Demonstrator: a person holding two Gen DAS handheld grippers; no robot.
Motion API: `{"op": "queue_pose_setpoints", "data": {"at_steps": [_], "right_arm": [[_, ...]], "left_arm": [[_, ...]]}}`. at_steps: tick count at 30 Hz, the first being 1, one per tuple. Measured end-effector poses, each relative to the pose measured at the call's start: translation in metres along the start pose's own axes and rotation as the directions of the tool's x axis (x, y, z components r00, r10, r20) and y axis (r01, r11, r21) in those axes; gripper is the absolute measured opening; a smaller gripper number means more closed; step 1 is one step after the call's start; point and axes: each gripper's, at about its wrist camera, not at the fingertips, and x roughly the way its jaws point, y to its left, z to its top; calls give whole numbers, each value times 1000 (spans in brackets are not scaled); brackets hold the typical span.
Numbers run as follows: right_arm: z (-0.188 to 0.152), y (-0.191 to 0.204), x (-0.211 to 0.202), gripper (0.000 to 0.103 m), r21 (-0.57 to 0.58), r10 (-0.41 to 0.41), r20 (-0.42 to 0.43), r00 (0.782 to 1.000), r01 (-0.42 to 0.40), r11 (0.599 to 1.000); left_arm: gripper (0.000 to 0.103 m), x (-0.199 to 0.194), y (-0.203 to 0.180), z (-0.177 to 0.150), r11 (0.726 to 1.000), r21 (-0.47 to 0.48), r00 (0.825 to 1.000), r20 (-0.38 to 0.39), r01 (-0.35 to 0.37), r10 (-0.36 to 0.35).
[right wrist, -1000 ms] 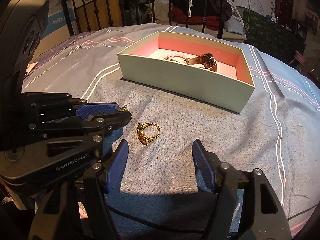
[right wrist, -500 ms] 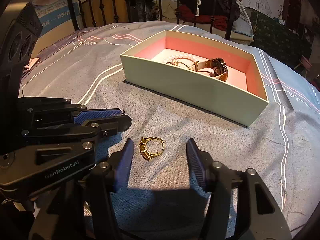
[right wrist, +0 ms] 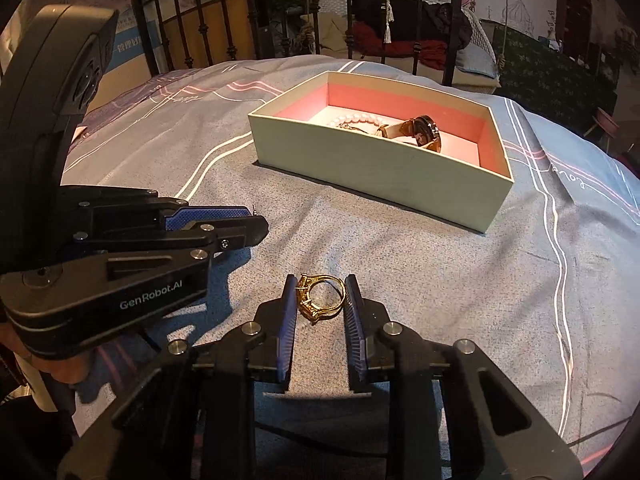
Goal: Organize jewelry
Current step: 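Grasp the gold earring with the left tool while the right tool grasps the gold ring, then carry the earring and gold ring into the box and open both tools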
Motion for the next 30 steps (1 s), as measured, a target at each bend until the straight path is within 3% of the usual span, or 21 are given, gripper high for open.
{"op": "queue_pose_setpoints", "data": {"at_steps": [12, 22, 30], "right_arm": [[9, -11, -15, 25, 27, -38, 69, 997, 36, 999], [61, -30, -22, 25, 23, -84, 156, 984, 81, 996], [108, -55, -6, 25, 65, -110, 176, 978, 100, 993]], "left_arm": [[13, -10, -13, 21, 1000, 20, 999, 34, 11, -11], [13, -21, -13, 77, 1000, -3, 993, 120, 14, -13], [13, -3, -7, 124, 999, -38, 994, 111, -3, 7]]}}
